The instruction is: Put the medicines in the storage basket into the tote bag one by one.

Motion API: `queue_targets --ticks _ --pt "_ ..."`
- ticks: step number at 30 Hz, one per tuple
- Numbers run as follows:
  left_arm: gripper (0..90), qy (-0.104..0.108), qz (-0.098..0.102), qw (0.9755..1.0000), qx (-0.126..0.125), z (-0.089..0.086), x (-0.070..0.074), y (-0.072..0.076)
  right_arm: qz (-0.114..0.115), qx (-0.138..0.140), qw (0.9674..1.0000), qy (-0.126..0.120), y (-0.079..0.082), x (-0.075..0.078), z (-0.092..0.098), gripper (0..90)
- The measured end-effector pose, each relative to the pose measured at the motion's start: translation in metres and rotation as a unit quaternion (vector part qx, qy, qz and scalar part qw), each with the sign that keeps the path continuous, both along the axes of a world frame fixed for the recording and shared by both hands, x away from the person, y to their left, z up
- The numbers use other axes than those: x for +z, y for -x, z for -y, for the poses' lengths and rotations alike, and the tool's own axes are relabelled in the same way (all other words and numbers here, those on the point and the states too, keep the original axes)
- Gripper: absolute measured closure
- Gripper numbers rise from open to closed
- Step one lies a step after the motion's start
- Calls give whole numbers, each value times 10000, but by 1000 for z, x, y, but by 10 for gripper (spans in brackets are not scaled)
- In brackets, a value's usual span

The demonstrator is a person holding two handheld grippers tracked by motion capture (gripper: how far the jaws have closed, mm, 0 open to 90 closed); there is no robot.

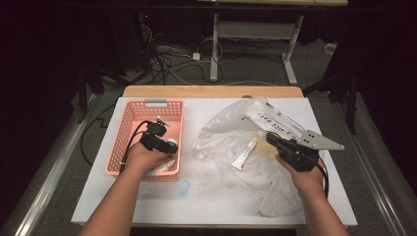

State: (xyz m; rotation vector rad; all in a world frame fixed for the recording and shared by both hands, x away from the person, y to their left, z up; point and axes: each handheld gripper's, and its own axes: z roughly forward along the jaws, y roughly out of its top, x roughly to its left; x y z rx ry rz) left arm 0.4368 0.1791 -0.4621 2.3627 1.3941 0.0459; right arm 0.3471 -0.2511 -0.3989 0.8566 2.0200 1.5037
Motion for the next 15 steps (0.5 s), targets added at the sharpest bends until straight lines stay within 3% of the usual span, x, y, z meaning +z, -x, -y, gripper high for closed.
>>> queue_targets --ticks 3,10,15 --pt "350 -126 -58 9999 7 2 -2 -1 -33 49 10000 -30 0 -1 0 900" --pt "465 -404 84 9991 27 5 -2 1 -29 91 10000 -14 0 -1 -1 900" --pt "528 -400 90 9992 28 6 -2 2 -34 98 9999 -30 1 0 -2 900"
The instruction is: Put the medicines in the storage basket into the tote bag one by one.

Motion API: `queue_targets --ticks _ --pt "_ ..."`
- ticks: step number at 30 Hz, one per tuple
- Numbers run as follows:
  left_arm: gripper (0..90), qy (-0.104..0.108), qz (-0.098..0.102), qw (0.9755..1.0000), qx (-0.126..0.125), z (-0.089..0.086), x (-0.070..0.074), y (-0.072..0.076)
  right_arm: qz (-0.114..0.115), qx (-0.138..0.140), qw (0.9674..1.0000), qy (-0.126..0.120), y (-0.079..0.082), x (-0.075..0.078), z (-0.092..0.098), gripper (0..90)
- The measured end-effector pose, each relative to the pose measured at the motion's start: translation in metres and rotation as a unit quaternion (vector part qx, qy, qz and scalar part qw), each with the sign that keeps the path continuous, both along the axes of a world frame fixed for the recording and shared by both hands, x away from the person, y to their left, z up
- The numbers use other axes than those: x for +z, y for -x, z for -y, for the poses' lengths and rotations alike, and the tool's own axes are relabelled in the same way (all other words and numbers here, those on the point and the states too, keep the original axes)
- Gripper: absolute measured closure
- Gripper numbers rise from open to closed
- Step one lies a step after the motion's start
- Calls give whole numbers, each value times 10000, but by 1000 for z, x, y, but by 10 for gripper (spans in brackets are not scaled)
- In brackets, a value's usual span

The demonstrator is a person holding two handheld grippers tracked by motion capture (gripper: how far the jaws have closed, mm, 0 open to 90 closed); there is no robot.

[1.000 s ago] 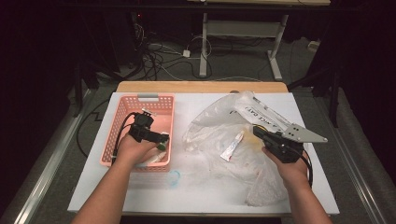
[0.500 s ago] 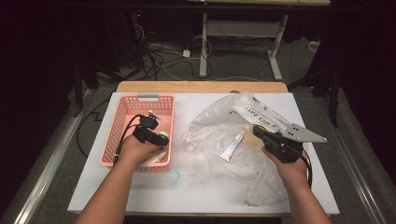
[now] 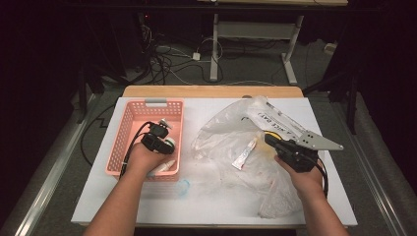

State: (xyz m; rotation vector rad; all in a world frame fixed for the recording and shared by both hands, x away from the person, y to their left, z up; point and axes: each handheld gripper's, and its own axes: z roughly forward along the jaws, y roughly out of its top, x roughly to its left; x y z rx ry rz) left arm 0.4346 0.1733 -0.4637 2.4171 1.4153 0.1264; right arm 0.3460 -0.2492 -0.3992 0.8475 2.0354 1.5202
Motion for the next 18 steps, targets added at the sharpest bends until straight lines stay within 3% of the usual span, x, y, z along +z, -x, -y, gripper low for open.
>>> queue_targets --ticks 14,18 --pt "536 42 -67 9999 104 -2 2 -1 -20 78 9999 60 0 -1 -2 900" --pt "536 161 69 9997 198 -5 6 0 -6 68 10000 43 0 0 -1 900"
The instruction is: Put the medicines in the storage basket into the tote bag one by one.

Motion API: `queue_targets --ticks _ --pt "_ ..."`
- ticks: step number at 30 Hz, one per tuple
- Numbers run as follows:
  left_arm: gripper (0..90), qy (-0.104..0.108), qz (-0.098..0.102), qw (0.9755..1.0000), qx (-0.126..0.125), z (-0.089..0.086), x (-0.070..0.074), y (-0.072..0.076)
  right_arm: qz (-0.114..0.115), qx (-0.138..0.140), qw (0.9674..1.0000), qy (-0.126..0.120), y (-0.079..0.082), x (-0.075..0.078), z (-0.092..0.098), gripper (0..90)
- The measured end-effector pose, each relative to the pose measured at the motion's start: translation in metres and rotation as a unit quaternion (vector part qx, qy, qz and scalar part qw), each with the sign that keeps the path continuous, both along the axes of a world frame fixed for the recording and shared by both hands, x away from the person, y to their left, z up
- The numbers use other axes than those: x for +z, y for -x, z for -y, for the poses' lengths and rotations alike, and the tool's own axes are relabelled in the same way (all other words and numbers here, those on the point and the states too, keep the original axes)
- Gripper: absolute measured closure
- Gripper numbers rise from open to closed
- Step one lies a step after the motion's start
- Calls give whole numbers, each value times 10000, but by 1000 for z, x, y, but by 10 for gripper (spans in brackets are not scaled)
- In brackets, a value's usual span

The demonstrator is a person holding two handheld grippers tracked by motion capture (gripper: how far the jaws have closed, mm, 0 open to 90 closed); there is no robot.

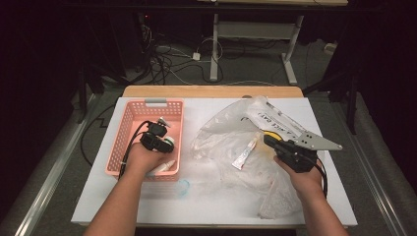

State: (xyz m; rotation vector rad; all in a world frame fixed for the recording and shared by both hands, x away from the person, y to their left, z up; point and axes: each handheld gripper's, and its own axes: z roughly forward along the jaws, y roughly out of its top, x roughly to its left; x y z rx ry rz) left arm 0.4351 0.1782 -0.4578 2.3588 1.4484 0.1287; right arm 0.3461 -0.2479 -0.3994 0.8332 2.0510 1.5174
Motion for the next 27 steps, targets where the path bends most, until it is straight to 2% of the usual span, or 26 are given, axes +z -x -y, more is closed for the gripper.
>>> queue_targets --ticks 5,9,12,17,20,23,25,27 --pt "536 250 294 9992 56 -4 11 4 21 2 10000 -2 1 1 2 900" --pt "536 426 523 9977 67 -8 20 9 37 -6 10000 -1 1 1 2 900" --pt "536 488 786 9957 74 -12 27 16 27 -18 10000 0 2 0 1 900" --pt "536 779 1146 9903 59 -19 39 32 32 -21 10000 13 2 1 0 900" --pt "536 855 1297 9879 -3 -21 43 41 43 -5 10000 30 3 1 0 900" --pt "536 967 1548 9832 -47 -23 46 52 47 -2 10000 34 3 1 -1 900" --pt "536 1139 1635 9799 -22 -24 47 57 40 -7 10000 32 3 1 -1 900" --pt "536 1209 1700 9780 -39 -24 48 62 43 -9 10000 33 3 1 -1 900"
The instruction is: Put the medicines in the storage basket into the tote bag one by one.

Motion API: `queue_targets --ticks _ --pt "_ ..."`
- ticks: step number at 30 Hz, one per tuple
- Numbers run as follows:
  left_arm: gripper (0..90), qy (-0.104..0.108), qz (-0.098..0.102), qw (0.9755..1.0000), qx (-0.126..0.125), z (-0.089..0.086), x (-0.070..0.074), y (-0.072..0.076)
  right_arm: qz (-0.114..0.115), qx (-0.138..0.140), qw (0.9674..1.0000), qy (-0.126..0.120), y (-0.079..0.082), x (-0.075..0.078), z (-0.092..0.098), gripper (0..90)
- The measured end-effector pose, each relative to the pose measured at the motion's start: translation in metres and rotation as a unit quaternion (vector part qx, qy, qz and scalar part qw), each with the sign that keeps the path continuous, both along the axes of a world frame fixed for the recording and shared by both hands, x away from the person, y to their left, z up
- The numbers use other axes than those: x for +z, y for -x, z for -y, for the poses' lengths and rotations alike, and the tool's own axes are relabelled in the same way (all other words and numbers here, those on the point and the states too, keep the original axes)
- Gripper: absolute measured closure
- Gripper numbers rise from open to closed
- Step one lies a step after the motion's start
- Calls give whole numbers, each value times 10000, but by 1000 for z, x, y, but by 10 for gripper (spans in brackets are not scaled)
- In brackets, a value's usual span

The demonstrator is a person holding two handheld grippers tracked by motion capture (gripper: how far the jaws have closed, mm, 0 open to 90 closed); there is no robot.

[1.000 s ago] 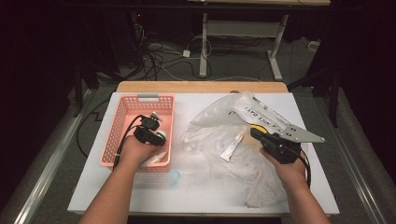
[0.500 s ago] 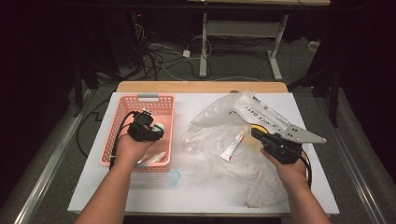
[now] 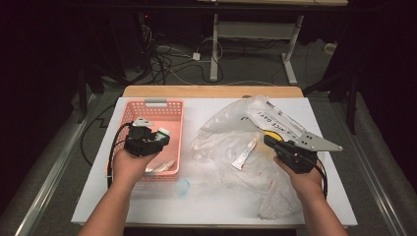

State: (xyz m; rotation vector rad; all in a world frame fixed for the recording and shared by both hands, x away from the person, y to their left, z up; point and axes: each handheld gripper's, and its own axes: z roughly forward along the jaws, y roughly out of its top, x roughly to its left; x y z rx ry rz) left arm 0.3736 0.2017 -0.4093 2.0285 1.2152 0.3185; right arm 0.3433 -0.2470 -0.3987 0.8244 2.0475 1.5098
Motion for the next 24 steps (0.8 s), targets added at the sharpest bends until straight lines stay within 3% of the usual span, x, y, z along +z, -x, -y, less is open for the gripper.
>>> queue_targets --ticks 6,12,15,18,22,24 --pt "536 241 264 9994 10 0 1 16 28 4 10000 5 0 0 0 900" --pt "536 506 592 9970 12 3 -3 38 36 20 10000 4 1 0 -1 900" --pt "536 607 642 9961 -38 4 -8 46 25 24 10000 14 1 0 -1 900" --pt "535 434 763 9961 -119 8 -10 52 24 19 10000 32 1 0 -1 900" --pt "536 703 762 9945 -169 9 -9 58 19 2 10000 49 1 -1 -1 900" --pt "536 740 765 9941 -211 11 -8 61 14 4 10000 52 1 -1 -1 900"
